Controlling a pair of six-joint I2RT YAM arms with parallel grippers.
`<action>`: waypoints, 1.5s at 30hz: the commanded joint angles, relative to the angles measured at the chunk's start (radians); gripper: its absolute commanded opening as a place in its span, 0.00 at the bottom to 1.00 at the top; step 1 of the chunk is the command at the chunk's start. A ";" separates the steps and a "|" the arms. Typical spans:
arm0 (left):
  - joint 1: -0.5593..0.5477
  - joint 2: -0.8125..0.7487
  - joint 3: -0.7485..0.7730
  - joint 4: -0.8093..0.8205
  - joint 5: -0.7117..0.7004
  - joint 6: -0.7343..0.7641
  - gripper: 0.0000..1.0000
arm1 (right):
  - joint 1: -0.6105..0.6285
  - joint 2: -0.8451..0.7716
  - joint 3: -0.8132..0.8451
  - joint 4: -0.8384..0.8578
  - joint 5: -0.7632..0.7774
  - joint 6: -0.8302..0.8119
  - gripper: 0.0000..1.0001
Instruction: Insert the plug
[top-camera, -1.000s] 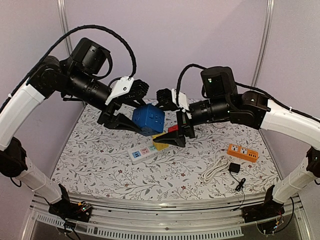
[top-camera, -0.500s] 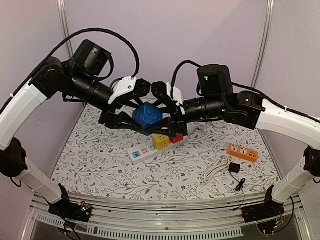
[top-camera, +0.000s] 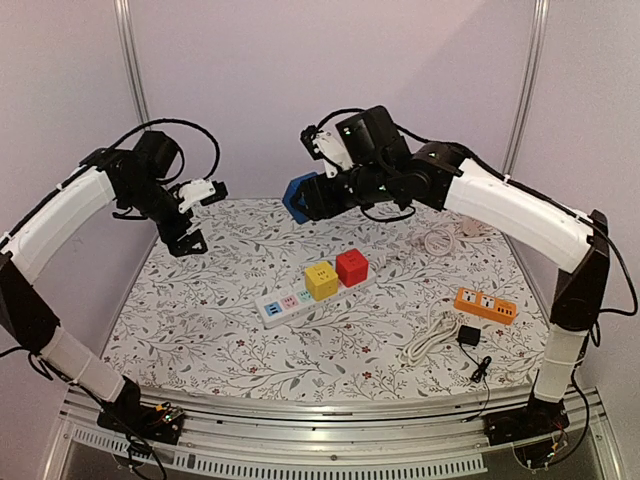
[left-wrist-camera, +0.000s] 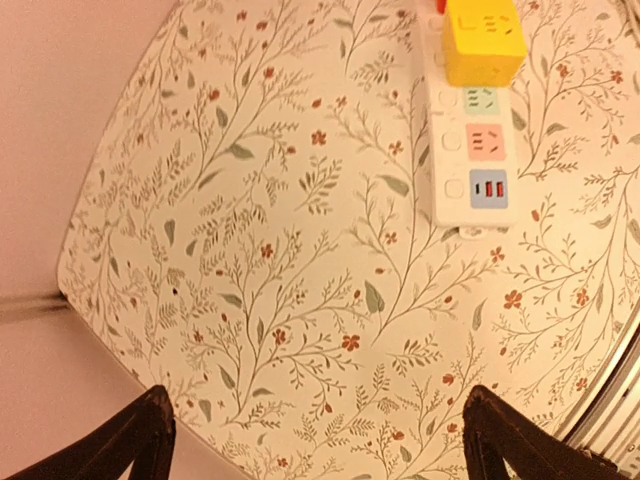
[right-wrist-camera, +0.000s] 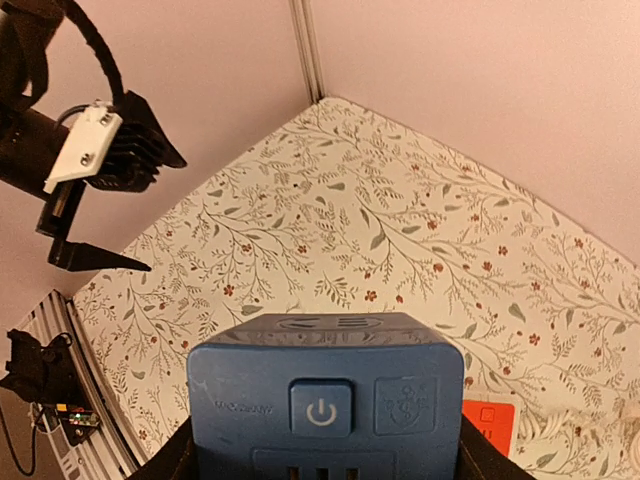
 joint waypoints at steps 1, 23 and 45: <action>0.137 0.034 -0.078 -0.069 -0.107 -0.127 0.99 | 0.027 0.182 0.113 -0.207 0.077 0.200 0.00; 0.250 0.127 -0.447 0.303 0.156 -0.513 0.99 | 0.121 0.621 0.406 -0.397 0.221 0.342 0.00; 0.249 0.103 -0.464 0.335 0.109 -0.503 0.99 | 0.109 0.701 0.443 -0.320 0.218 0.312 0.00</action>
